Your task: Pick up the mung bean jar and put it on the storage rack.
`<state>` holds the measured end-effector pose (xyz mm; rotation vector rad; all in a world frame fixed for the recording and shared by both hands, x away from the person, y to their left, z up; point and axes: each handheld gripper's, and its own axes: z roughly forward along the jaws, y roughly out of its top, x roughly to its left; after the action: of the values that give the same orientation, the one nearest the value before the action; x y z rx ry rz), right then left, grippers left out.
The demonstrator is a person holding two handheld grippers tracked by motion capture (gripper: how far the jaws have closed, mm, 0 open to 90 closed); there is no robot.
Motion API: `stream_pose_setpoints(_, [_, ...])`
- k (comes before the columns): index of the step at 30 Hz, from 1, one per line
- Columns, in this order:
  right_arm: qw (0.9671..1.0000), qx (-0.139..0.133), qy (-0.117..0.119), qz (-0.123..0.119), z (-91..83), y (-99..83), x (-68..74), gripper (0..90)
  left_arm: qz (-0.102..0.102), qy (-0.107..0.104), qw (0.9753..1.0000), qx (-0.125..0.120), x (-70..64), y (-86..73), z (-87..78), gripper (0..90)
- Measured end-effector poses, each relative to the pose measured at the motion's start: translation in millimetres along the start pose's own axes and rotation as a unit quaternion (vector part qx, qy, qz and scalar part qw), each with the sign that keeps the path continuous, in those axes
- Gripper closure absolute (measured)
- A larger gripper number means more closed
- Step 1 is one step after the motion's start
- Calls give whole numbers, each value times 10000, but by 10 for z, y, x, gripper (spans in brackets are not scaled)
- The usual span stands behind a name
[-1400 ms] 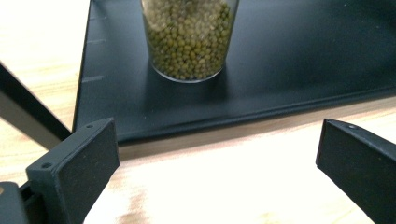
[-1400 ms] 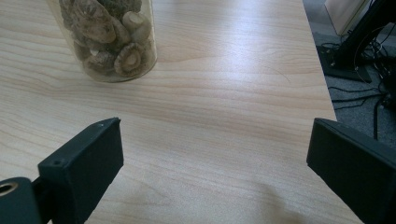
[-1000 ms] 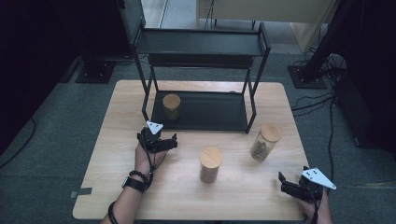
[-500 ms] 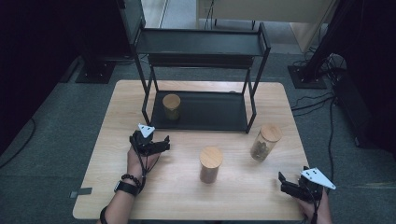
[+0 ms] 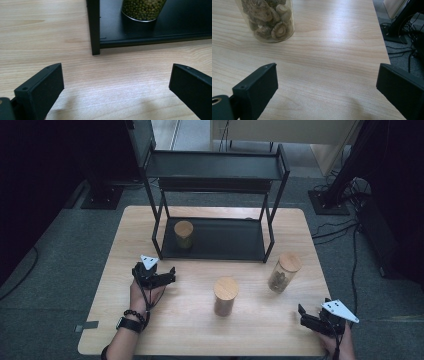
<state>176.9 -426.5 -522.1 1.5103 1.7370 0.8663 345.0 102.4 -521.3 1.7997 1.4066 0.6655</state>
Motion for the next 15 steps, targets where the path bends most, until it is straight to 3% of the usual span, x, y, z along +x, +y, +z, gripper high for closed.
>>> stream_pose_setpoints(15, [10000, 14, -16, -8, 3, 1, 2, 36, 15, 24, 10000, 21, 158, -80, -113, 0])
